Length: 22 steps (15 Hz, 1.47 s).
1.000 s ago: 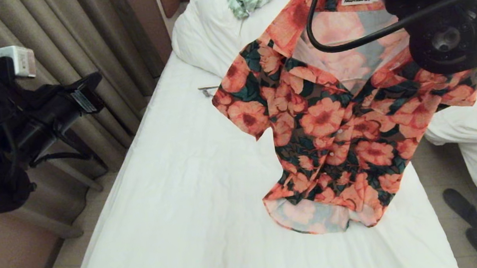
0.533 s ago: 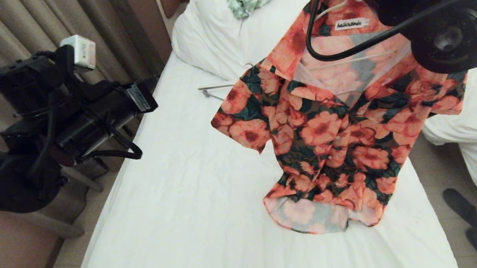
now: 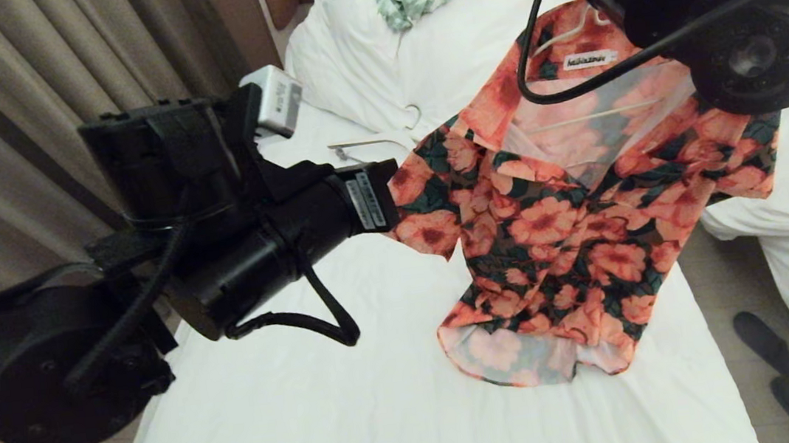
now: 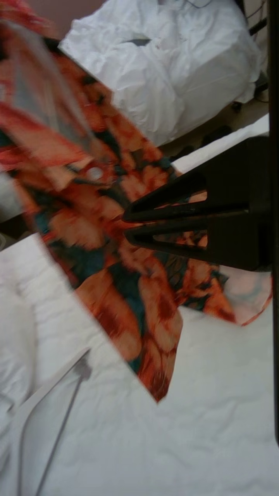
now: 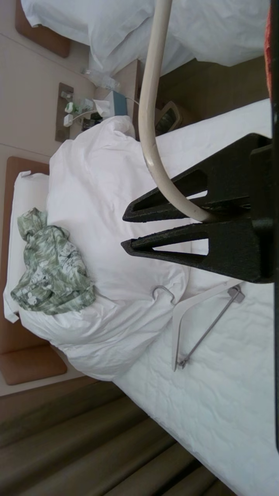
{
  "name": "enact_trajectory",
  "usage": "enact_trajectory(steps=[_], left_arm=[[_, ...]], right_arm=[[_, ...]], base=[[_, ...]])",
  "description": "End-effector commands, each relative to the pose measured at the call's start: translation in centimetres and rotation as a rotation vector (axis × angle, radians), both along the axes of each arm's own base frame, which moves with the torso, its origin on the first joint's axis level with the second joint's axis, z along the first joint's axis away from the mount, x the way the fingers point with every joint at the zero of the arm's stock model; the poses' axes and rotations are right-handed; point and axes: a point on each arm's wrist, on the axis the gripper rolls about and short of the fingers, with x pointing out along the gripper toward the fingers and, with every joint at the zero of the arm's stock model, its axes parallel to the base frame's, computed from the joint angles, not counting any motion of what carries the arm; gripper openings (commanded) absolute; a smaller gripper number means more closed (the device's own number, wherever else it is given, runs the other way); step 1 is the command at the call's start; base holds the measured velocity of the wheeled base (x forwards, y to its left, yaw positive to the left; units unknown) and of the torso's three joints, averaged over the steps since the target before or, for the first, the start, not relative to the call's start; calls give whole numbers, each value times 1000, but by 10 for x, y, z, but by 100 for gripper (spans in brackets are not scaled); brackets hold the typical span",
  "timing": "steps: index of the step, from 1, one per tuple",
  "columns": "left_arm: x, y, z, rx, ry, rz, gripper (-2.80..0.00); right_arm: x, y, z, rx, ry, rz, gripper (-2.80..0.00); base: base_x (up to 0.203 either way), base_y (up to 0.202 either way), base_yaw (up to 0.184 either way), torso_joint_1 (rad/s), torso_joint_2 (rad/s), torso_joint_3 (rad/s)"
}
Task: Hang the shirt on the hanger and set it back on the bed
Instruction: Take the clothes hanger out of the clothes
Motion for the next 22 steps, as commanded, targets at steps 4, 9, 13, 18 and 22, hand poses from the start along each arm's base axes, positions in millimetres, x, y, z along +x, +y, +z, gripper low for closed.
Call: enact_trajectory(steps=[4, 9, 13, 18, 22], left_arm=[[9, -64, -50, 1, 38, 44, 0], [15, -76, -53, -40, 11, 105, 0], [14, -73, -47, -61, -13, 108, 0], [19, -69, -46, -64, -39, 127, 0], [25, -67, -46, -63, -78, 145, 0]], right_arm=[[-1, 4, -1, 5, 3, 7, -280], [-7, 25, -8, 20, 24, 47, -280], [-7, 36, -14, 16, 38, 62, -280], [-9, 55, -26, 12, 53, 95, -280], [-14, 63, -29, 33, 68, 124, -280]], base=[[0, 0, 0, 0, 0, 0], [0, 0, 0, 0, 0, 0], [0, 0, 0, 0, 0, 0], [0, 0, 0, 0, 0, 0], [0, 0, 0, 0, 0, 0]])
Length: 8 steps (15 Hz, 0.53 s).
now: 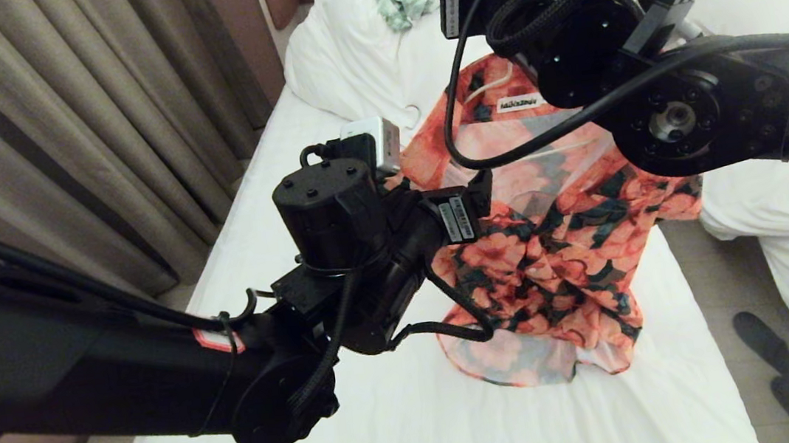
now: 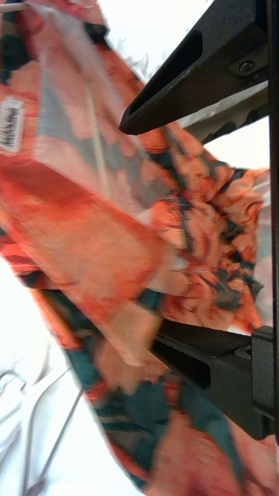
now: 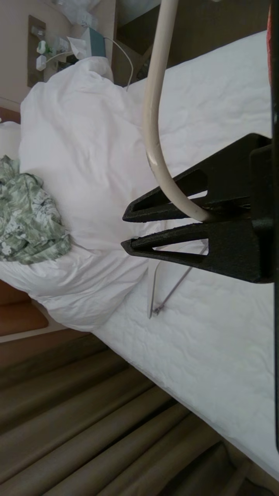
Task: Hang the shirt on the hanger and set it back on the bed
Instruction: Take the clothes hanger out of the clothes
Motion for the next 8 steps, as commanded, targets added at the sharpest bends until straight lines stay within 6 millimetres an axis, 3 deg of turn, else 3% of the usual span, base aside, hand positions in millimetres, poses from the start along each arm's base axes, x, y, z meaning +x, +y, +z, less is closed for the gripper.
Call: enact_trajectory(steps=[1, 2, 8], left_arm=[[3, 0, -2, 3, -3, 8, 0], [3, 0, -3, 4, -2, 8, -280], [6, 3, -3, 5, -2, 17, -280]], right_arm=[[0, 3, -3, -6, 8, 2, -280], [0, 3, -4, -6, 9, 4, -280], [-3, 7, -5, -9, 13, 16, -280]], base=[[0, 0, 0, 0, 0, 0], [0, 0, 0, 0, 0, 0], [0, 0, 0, 0, 0, 0]])
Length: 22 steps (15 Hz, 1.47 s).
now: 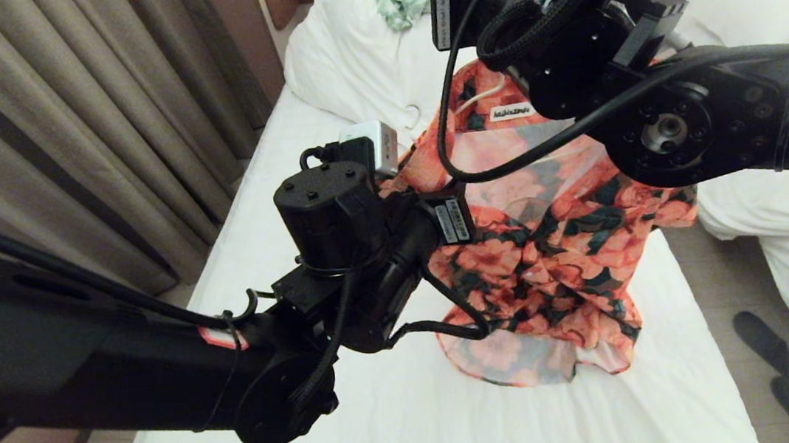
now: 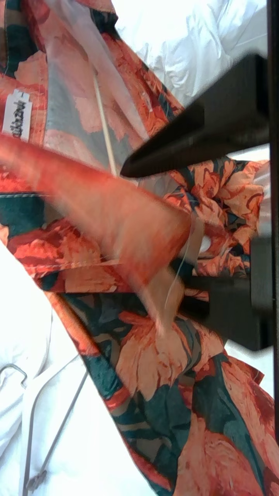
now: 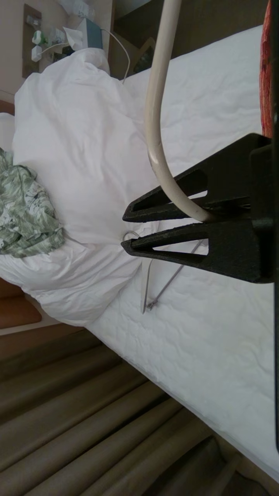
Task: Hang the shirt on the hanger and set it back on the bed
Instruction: Take the clothes hanger out of the clothes
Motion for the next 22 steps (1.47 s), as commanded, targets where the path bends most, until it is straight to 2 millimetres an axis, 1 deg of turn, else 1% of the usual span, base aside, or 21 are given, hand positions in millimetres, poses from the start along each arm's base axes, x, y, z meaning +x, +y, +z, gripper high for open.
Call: enact_trajectory(steps=[1, 2, 4, 5, 9, 10, 12, 14, 17, 18, 21, 22], left_arm=[[4, 3, 0, -2, -4, 14, -280], [5, 5, 0, 0, -6, 22, -280], [15, 16, 4, 2, -20, 60, -280], [24, 26, 9, 0, -32, 94, -280], [56, 64, 17, 41, -77, 196, -280], [65, 73, 18, 49, -77, 230, -280], [83, 84, 7, 112, -47, 278, -280], [93, 80, -14, 162, -8, 283, -280], [110, 65, -44, 223, 35, 291, -280], [115, 63, -49, 234, 41, 311, -280], [117, 61, -49, 239, 51, 323, -280], [117, 62, -49, 239, 51, 325, 0]], right_arm=[[0, 0, -1, -2, 2, -2, -280], [0, 0, -1, -1, 1, -2, -280], [2, -3, -1, -1, 3, -13, -280], [5, -8, 0, 0, 1, -26, -280], [20, -42, 8, 11, -14, -115, -280], [23, -48, 7, 7, -9, -133, -280], [24, -52, 7, 4, -5, -140, -280], [26, -50, 4, 1, -1, -136, -280], [32, -41, -6, 12, 5, -121, -280], [35, -38, -10, 8, 12, -120, -280], [42, -33, -18, 1, 18, -118, -280], [44, -31, -21, 0, 20, -118, -280]], base=[[0, 0, 0, 0, 0, 0], [0, 0, 0, 0, 0, 0], [0, 0, 0, 0, 0, 0], [0, 0, 0, 0, 0, 0], [0, 0, 0, 0, 0, 0], [0, 0, 0, 0, 0, 0], [0, 0, 0, 0, 0, 0], [0, 0, 0, 0, 0, 0], [0, 0, 0, 0, 0, 0], [0, 0, 0, 0, 0, 0], [0, 0, 0, 0, 0, 0], [0, 0, 0, 0, 0, 0]])
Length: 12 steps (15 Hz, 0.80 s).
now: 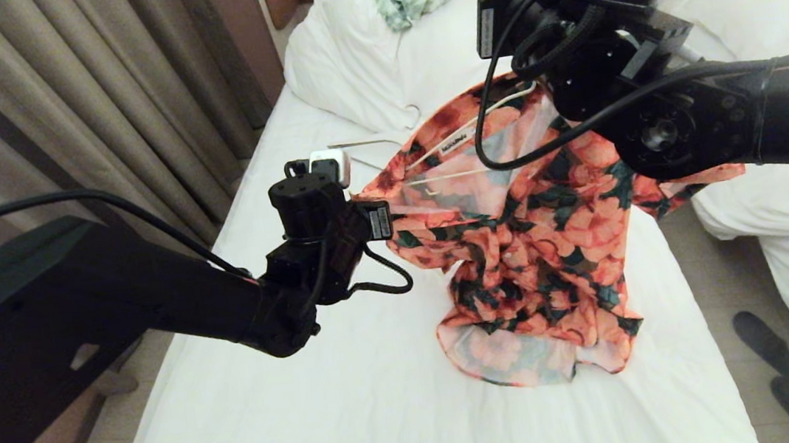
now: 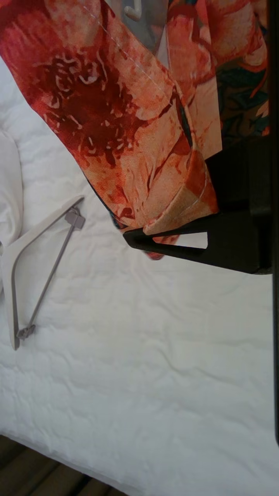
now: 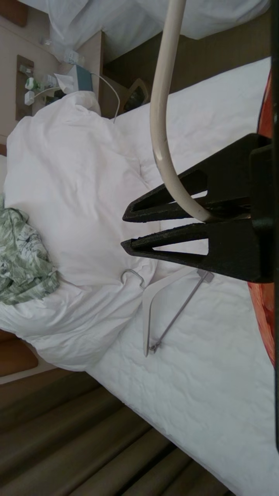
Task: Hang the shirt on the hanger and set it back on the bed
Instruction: Take the clothes hanger out of the clothes
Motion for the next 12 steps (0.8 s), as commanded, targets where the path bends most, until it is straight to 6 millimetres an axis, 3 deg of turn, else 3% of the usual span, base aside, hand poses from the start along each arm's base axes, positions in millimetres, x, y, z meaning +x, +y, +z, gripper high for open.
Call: enact_trajectory(steps=[1, 4, 8, 10, 12], left_arm=[[4, 2, -4, 3, 4, 11, 0], [7, 12, 4, -7, -13, 31, 0], [33, 57, 18, -22, -45, 139, 0], [45, 88, 27, -29, -69, 204, -280], [58, 130, 43, -43, -81, 285, -280]], right_arm=[[5, 4, -7, -7, 10, -2, -280], [6, 3, -8, -8, 12, -5, -280], [13, 8, -18, -7, 30, -1, -280], [20, 13, -28, -4, 48, 4, -280], [35, 22, -45, 26, 51, 15, -280]], base=[[0, 0, 0, 0, 0, 0], [0, 0, 0, 0, 0, 0], [0, 0, 0, 0, 0, 0], [0, 0, 0, 0, 0, 0], [0, 0, 0, 0, 0, 0]])
